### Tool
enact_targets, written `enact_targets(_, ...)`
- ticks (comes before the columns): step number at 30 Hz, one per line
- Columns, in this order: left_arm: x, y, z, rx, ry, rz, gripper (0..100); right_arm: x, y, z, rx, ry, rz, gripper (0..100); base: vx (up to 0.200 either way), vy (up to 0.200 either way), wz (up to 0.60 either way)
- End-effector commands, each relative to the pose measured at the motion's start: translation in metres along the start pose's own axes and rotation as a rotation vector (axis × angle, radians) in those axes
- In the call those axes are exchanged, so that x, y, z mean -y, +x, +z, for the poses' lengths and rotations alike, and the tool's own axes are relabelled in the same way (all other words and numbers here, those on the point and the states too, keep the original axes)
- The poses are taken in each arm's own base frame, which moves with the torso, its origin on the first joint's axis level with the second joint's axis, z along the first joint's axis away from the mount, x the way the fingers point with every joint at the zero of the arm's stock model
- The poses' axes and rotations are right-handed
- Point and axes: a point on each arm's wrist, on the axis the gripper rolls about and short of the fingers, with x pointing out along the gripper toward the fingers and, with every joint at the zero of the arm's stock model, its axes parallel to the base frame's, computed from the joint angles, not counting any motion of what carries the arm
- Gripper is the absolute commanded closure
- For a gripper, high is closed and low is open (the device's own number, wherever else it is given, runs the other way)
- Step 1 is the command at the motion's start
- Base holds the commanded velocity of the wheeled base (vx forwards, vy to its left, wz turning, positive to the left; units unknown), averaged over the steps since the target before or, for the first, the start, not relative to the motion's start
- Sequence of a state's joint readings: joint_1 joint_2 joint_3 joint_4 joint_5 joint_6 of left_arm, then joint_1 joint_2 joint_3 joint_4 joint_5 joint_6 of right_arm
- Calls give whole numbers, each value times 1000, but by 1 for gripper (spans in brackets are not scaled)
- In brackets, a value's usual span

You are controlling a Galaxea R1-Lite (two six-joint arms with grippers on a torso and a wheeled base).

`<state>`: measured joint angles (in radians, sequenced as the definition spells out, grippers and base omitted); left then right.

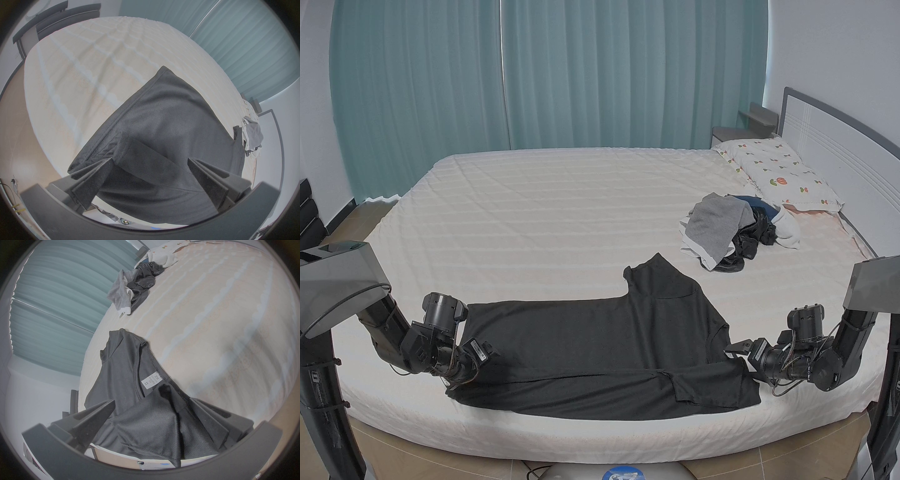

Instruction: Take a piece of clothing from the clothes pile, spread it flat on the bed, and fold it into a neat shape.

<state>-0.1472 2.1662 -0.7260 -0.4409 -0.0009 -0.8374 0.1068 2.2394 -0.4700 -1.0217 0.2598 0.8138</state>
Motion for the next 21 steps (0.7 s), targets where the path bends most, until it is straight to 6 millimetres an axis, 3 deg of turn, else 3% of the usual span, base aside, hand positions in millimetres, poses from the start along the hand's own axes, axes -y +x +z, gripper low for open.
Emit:
enact_targets(1, -4, 8, -4, -4, 1, 18, 0, 2, 1, -1, -7, 3, -5, 0, 0, 0, 0)
enact_targets(8, -5, 11, -6, 13, 4, 27, 0, 2, 1, -2, -8, 1, -6, 0, 0, 0, 0)
enact_targets(9, -5, 11, -6, 12, 5, 26, 100, 2, 1, -2, -8, 3, -6, 0, 0, 0, 0)
enact_targets(21, -6, 2, 1, 108, -16, 57, 100, 2, 1, -2, -8, 1, -6, 0, 0, 0, 0)
